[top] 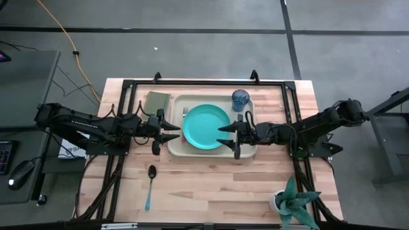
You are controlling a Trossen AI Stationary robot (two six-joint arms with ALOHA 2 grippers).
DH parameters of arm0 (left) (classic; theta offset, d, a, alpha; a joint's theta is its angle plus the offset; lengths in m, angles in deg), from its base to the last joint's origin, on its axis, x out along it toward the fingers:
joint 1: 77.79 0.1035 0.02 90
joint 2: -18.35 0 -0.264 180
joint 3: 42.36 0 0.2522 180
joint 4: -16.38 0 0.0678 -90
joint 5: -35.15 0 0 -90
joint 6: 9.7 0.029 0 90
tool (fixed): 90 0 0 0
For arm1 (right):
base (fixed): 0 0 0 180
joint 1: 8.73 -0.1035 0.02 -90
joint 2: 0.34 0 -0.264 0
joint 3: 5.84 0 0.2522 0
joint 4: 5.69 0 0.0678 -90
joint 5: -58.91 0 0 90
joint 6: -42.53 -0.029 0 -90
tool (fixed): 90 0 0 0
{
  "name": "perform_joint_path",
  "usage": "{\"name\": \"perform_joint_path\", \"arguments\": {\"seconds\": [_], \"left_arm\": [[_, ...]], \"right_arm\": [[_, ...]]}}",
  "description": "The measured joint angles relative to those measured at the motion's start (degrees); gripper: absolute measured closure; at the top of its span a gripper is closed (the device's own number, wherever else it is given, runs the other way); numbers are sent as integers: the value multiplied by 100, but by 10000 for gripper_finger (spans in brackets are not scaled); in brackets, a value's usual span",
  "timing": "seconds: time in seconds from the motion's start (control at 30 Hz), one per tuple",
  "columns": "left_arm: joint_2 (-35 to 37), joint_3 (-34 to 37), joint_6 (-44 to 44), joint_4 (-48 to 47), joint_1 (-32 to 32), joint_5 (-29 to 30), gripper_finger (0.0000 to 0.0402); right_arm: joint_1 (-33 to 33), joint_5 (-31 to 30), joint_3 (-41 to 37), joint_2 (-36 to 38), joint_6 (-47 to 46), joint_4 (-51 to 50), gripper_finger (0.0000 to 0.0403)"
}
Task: Pick and place plate/cup/fork/spoon on tray
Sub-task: Put the blue spoon on the left side of the pink fork
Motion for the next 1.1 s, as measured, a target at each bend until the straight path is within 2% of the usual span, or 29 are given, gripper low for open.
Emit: {"name": "perform_joint_path", "arguments": {"seconds": [0.2, 0.3, 0.4, 0.5, 0.67, 0.8, 1.1], "left_arm": [[-7, -12, -352, -253, -186, -227, 271], [-17, -387, -837, -1739, -480, -570, 271], [-111, -946, -1323, -3558, -968, -322, 271], [-390, -1273, -1972, -4883, -1541, -155, 271], [-950, -1384, -2916, -6150, -2344, -197, 271], [-1509, -1395, -3373, -6549, -2650, 191, 271], [-2284, -1399, -3161, -6098, -2878, 269, 271]], "right_arm": [[-4, -13, 2, 0, -4, -77, 176], [-4, -13, 3, 0, -28, -255, 176], [-4, -15, 4, 0, -33, -472, 176], [-4, -15, 4, 0, -133, -541, 176], [-4, -15, 4, 0, -174, -608, 176], [-4, -17, 4, 0, -176, -605, 176], [-4, -22, 7, -11, -201, -702, 176]]}}
